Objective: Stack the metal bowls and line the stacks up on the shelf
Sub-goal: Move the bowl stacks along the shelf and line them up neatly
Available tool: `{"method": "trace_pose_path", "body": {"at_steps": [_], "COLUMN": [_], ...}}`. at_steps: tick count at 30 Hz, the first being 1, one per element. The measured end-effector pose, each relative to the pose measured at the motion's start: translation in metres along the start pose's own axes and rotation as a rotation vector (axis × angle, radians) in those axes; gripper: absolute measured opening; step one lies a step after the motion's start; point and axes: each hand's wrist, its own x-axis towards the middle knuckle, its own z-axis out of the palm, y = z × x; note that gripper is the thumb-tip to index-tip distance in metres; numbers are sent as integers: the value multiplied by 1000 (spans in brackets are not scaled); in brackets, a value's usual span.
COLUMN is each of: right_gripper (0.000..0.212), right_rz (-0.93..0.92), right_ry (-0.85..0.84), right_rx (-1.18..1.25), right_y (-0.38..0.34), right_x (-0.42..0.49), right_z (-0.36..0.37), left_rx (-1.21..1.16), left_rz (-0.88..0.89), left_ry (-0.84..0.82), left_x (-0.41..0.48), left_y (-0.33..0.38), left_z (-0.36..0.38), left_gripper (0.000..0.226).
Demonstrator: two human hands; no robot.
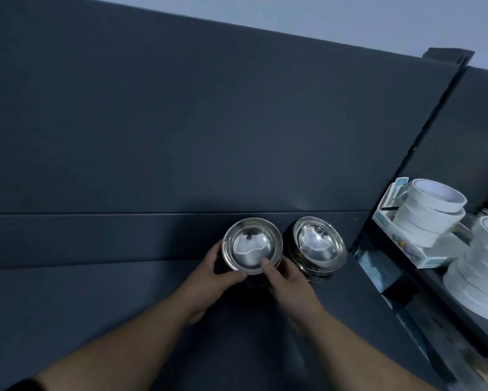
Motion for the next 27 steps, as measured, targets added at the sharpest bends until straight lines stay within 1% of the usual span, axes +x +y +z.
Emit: {"method": "trace_pose_path", "body": {"at_steps": [2,3,4,5,6,7,8,11,13,15,19,21,23,27], "right_gripper": [68,76,80,77,69,57,50,54,44,38,40,44,45,45], "right_rz": [-5,3,15,24,38,55,79,100,52,-11,-163,-264,-402,-588], "right_ry": [-13,-21,-39,-63,-79,-84,-85,-156,-252,-337,-522,-634,-715,-834], "right_rx": [-12,-18,-27,-39,-55,-75,-106,-302,-437,-545,-774,-840,-933,-1022], "right_y": [0,2,4,6,8,11,15,28,31,31,35,41,45,51], "right_x": [1,2,1,0,-2,-6,-11,-26,-39,-54,-92,-119,-153,-205], "right_z": [-2,-5,-8,-12,-16,-21,-25,-36,-38,-32,0,24,56,116], "left_rx": [2,6,15,21,30,46,84,300,462,612,789,846,869,863], "left_rz": [1,5,5,-1,-12,-20,-30,-76,-115,-155,-239,-298,-346,-425], "left_ry": [49,77,111,147,184,222,262,407,478,522,609,671,743,849], "left_x": [-3,-5,-8,-13,-18,-26,-35,-73,-104,-140,-224,-272,-328,-417], "left_y": [2,3,3,3,1,-1,-4,-17,-28,-34,-46,-52,-61,-78], "left_z": [6,10,14,17,21,24,28,36,35,31,10,-5,-23,-58], "left_gripper": [83,84,90,96,100,100,97,90,91,87,77,75,74,74]}}
